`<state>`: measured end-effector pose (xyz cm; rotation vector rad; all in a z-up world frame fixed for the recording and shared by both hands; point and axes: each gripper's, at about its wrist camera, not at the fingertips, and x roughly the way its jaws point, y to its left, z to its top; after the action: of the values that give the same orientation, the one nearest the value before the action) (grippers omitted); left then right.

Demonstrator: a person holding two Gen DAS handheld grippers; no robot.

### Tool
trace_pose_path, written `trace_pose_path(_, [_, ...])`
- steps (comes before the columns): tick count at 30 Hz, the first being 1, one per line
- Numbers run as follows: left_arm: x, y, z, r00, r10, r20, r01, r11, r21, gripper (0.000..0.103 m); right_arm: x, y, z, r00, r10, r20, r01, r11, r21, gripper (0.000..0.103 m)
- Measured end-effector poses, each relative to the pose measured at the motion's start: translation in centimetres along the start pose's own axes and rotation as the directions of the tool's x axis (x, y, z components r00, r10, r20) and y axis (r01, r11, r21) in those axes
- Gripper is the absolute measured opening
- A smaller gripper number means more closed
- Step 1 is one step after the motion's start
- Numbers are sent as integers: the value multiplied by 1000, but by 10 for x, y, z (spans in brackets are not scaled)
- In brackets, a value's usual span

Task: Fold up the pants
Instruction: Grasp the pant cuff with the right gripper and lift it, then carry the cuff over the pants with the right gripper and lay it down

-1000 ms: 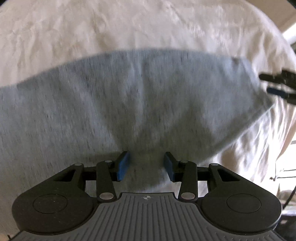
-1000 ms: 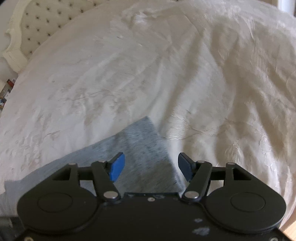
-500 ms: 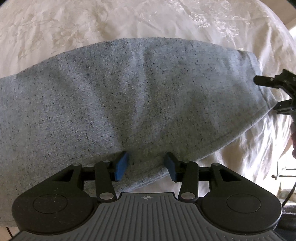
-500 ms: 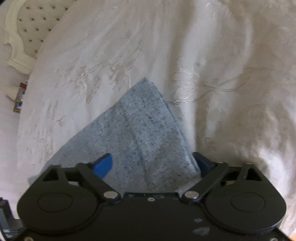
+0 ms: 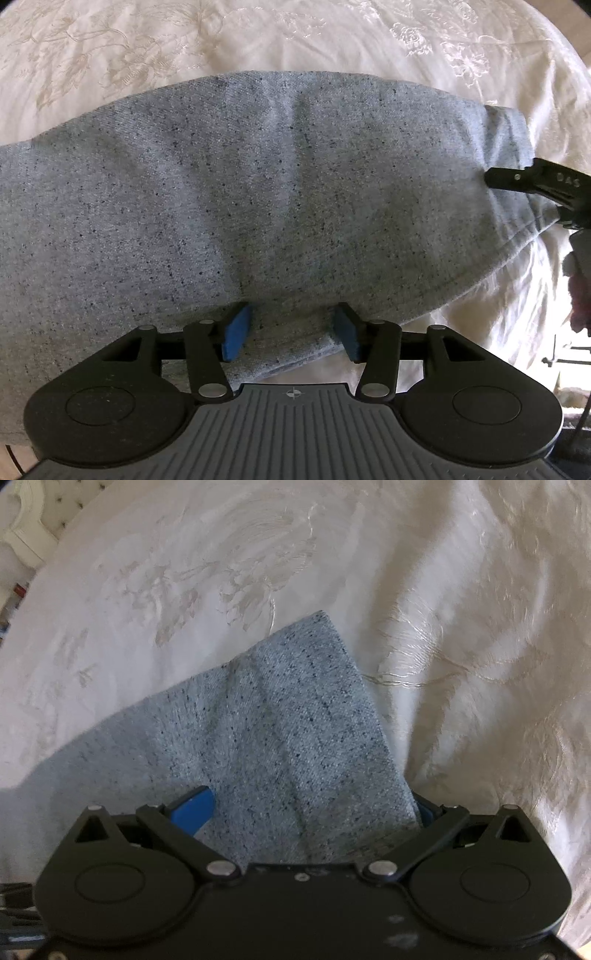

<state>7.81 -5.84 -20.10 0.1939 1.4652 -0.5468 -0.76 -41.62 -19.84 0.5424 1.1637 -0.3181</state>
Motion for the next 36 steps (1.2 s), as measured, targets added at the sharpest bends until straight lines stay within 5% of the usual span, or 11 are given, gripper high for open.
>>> trace_pose_path(4, [1,-2,-2,1000,-2,2,2,1000,-2,50,0,8,-4,999,-32,13,32,999,-10,103])
trace_pose_path(10, [-4,0,-5,1000,-14,18,14,1000,-19,50,-6,-14,0,996,85,-2,-85,995,55,103])
trace_pose_path(12, [-11,1,-5,999,-2,39,2,1000,-24,50,-12,-25,1,994,105,4,-105,991,85,84])
trace_pose_path(14, [-21,-2,-3,996,23,82,-23,1000,-6,50,-20,-37,4,991,137,5,-137,986,93,37])
trace_pose_path(16, [-28,-3,4,991,44,123,-45,999,8,50,-28,-51,7,977,212,-1,-210,971,114,17])
trace_pose_path(22, [-27,10,43,979,98,178,-96,995,-21,50,-60,-50,10,953,298,54,-302,949,93,13])
trace_pose_path(28, [4,9,77,979,140,150,-141,990,-8,52,-88,-30,15,925,365,107,-373,926,67,12])
trace_pose_path(36, [-23,-10,45,961,129,244,-142,989,38,53,-106,-12,18,918,374,135,-380,924,27,12])
